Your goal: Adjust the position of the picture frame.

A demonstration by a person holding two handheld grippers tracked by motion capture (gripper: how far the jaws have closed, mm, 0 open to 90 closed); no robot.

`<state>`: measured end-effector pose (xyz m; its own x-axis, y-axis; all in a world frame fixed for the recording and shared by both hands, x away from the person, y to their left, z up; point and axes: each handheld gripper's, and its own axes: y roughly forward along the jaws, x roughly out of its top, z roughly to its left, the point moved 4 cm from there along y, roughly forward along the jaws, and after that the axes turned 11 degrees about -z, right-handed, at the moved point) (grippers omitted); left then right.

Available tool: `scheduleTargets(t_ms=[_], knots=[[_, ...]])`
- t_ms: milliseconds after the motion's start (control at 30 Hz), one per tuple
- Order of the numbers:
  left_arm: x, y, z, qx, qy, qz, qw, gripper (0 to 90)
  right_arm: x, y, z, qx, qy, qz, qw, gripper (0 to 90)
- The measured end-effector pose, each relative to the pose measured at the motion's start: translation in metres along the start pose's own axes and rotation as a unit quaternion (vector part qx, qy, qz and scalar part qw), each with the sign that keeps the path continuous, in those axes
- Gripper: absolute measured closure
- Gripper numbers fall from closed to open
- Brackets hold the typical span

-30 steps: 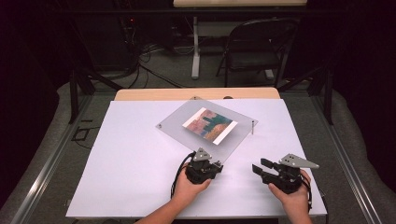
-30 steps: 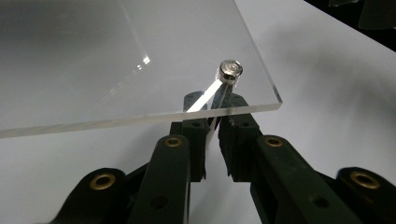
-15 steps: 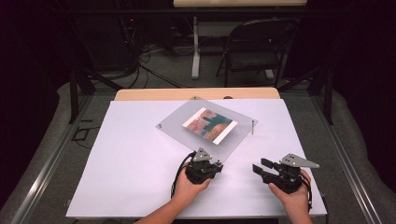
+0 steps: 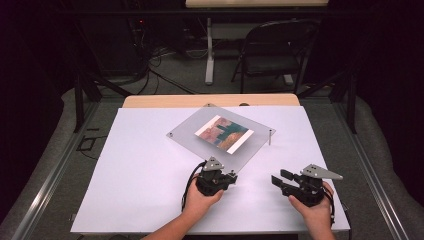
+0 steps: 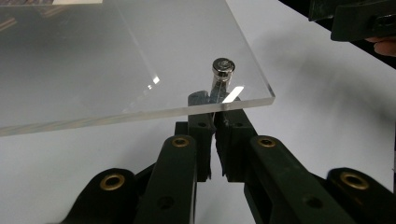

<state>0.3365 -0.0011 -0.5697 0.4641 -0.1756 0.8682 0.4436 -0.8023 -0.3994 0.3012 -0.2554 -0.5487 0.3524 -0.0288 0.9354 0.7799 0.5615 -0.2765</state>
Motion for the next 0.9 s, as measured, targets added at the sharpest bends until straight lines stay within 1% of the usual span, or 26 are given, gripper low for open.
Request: scheduleTargets(t_ms=[33, 67, 133, 200, 267, 333, 367, 433, 567, 633, 700, 767, 800, 833, 900], knots=[[0.0, -0.001, 0.0, 0.006, -0.002, -0.004, 1.0, 84.8, 0.0, 0.0, 0.0, 0.0, 0.0, 0.0, 1.0, 51.1], [0.0, -0.001, 0.0, 0.006, -0.002, -0.004, 1.0, 84.8, 0.0, 0.0, 0.0, -0.001, 0.0, 0.0, 1.0, 51.1], [0.002, -0.006, 0.001, 0.001, -0.002, -0.001, 1.0, 84.8, 0.0, 0.0, -0.001, -0.001, 0.0, 0.0, 1.0, 51.1], [0.003, -0.009, 0.001, 0.005, -0.004, -0.002, 1.0, 84.9, 0.0, 0.0, -0.001, -0.002, 0.001, 0.0, 1.0, 51.1], [0.003, -0.011, 0.002, 0.003, -0.005, -0.002, 1.0, 84.9, 0.0, 0.0, -0.001, -0.002, 0.001, 0.0, 1.0, 51.1], [0.003, -0.017, 0.004, 0.003, -0.008, -0.001, 1.0, 84.9, 0.0, 0.0, -0.001, -0.003, 0.002, 0.0, 1.0, 51.1], [0.003, -0.019, 0.004, 0.008, -0.009, -0.002, 0.9999, 84.8, 0.0, 0.0, -0.002, -0.003, 0.002, 0.001, 1.0, 51.1], [0.001, -0.022, 0.006, 0.003, -0.011, 0.0, 0.9999, 84.8, -0.001, 0.0, -0.002, -0.003, 0.003, 0.003, 1.0, 51.1], [-0.004, -0.027, 0.01, 0.009, -0.011, 0.002, 0.9999, 84.7, -0.001, 0.001, -0.002, -0.002, 0.005, 0.004, 1.0, 51.1], [-0.008, -0.03, 0.012, 0.011, -0.014, 0.009, 0.9998, 84.6, -0.002, 0.002, -0.002, -0.002, 0.005, 0.006, 1.0, 51.1], [-0.01, -0.033, 0.014, 0.008, -0.015, 0.01, 0.9998, 84.6, -0.002, 0.003, -0.001, -0.001, 0.004, 0.005, 1.0, 51.1], [-0.01, -0.036, 0.016, 0.015, -0.013, 0.01, 0.9998, 84.6, -0.002, 0.003, -0.001, -0.001, 0.003, 0.006, 1.0, 51.1], [-0.01, -0.036, 0.016, 0.015, -0.013, 0.01, 0.9998, 84.6, -0.002, 0.003, -0.001, -0.001, 0.003, 0.006, 1.0, 51.1], [-0.011, -0.041, 0.018, 0.01, -0.016, 0.013, 0.9997, 84.6, -0.002, 0.003, -0.002, -0.002, 0.002, 0.006, 1.0, 51.1], [-0.013, -0.044, 0.02, 0.014, -0.018, 0.011, 0.9997, 84.4, -0.003, 0.003, -0.002, -0.003, 0.001, 0.008, 1.0, 51.5]])
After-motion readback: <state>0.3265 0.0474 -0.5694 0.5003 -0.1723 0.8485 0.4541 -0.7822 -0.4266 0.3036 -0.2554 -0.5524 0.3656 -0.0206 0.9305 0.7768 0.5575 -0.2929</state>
